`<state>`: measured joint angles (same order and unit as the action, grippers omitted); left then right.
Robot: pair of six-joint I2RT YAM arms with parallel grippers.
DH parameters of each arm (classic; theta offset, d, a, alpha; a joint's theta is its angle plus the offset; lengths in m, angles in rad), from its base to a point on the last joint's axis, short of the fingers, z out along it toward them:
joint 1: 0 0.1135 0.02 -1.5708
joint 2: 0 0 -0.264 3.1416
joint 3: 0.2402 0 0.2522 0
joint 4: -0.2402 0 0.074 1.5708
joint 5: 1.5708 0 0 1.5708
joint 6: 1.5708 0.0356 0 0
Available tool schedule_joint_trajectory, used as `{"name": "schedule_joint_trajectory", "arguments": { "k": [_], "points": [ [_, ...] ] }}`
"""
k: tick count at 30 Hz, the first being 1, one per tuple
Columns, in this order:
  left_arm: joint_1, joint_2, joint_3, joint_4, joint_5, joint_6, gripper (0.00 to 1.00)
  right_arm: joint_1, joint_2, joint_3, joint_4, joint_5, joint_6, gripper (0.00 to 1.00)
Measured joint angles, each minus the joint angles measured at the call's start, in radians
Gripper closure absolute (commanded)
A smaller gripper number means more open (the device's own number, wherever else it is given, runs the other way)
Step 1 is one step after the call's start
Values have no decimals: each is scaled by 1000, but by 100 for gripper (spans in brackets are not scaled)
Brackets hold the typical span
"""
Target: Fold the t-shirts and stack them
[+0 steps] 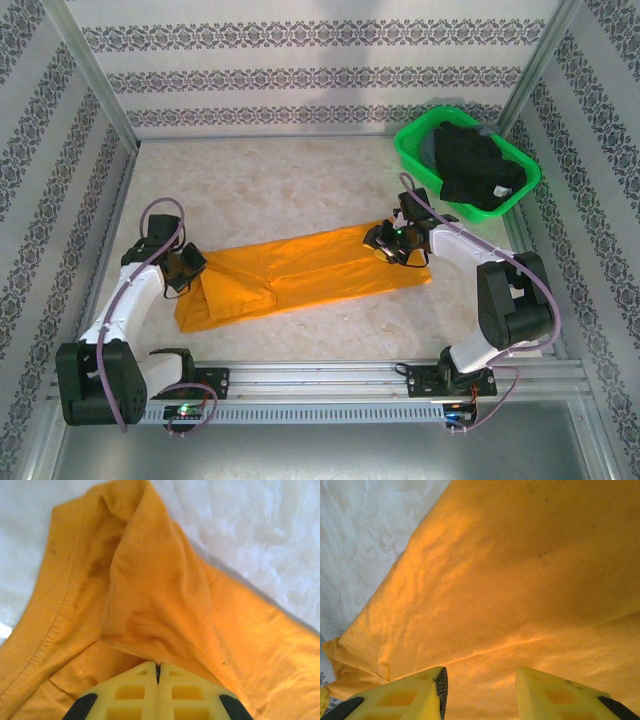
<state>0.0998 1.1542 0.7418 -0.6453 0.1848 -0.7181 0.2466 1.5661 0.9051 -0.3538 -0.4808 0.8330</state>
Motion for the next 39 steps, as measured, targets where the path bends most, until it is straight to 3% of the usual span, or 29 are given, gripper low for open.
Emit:
{"name": "schedule_joint_trajectory", "arguments": {
  "k": [10,12,14,16,21,25,30,35,39],
  "points": [
    [71,150,26,16,-16,26,98,0,0,3,-5,0,-2,58],
    [77,178,26,28,-29,38,84,0,-3,3,-6,1,-2,60],
    [79,184,28,30,-56,58,64,0,-23,-6,-10,10,2,61],
    [69,178,50,11,-113,74,59,0,-58,-32,-14,29,14,65],
    [-31,71,107,-31,-234,83,62,16,-146,-114,-50,100,96,72],
    [-105,30,111,-41,-237,56,72,61,-152,-138,-71,145,174,74],
    [-192,176,108,16,-146,4,78,113,-130,-155,-79,186,296,75],
    [-195,332,98,87,-102,-40,80,116,-21,-150,-82,211,344,75],
    [-172,395,66,138,-71,-79,81,116,89,-36,-82,206,342,75]
  ]
}}
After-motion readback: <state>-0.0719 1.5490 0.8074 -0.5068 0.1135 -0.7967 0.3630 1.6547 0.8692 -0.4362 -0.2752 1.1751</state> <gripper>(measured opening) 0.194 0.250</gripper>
